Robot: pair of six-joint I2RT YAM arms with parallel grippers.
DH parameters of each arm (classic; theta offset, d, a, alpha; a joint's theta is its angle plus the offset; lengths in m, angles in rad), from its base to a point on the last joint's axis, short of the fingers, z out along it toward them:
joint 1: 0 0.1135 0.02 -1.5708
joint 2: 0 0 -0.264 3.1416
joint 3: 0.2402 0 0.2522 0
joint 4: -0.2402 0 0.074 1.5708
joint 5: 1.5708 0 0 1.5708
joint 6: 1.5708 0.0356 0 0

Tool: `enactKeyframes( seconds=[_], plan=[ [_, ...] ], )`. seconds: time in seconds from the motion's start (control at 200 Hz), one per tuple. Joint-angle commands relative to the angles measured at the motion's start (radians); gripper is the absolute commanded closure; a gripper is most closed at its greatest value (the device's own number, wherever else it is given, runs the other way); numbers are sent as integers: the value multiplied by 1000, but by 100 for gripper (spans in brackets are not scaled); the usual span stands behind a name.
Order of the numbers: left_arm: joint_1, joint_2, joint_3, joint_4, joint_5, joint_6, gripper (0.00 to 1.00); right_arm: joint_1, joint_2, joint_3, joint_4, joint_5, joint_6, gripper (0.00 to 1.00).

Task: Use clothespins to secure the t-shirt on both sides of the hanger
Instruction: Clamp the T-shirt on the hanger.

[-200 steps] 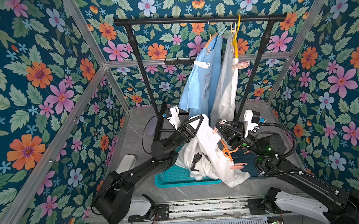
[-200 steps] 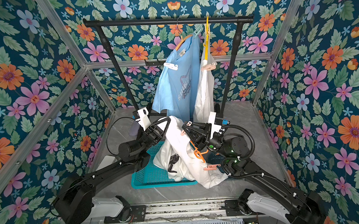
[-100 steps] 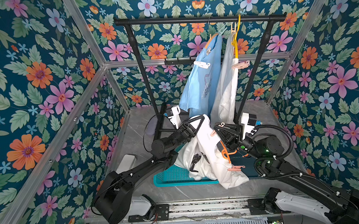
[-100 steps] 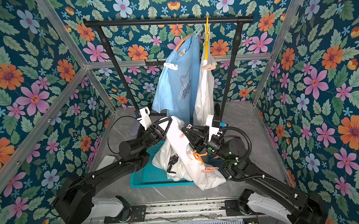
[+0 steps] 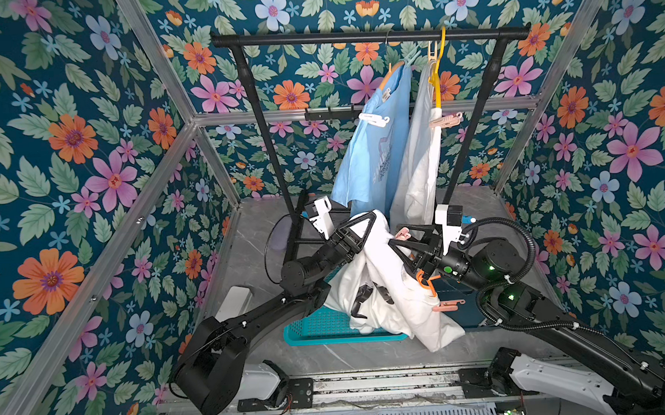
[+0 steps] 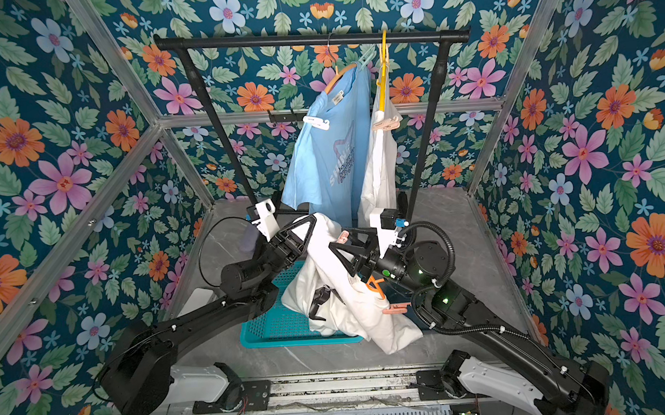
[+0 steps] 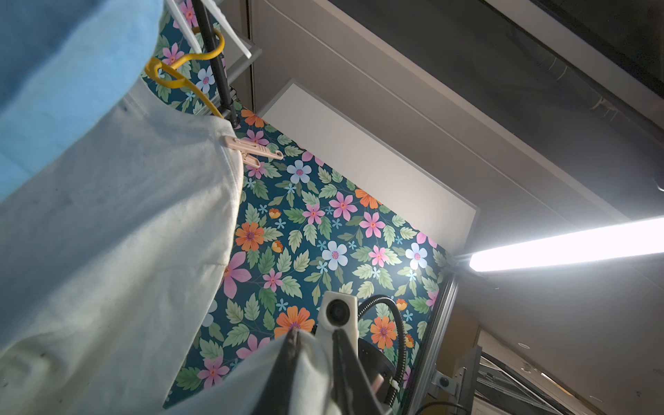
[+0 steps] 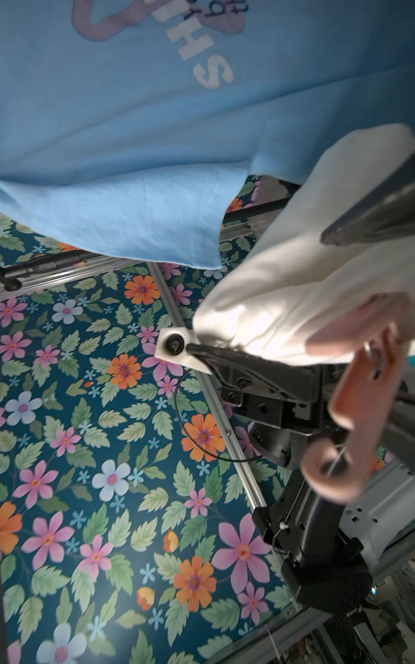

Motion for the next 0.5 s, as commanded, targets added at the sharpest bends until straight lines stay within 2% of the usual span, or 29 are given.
enactKeyframes(
  seconds=[0.0, 0.37, 0.495],
  plan=[
    [1, 6, 4, 166, -23, -14, 100, 0, -11, 72, -138, 81, -33, 0],
    [44, 13, -15, 165, -52, -34, 100, 0, -90, 239, -198, 182, 76, 0],
    [76, -38, -10, 165, -92, -56, 100, 0, -123, 260, -181, 158, 148, 1]
  ],
)
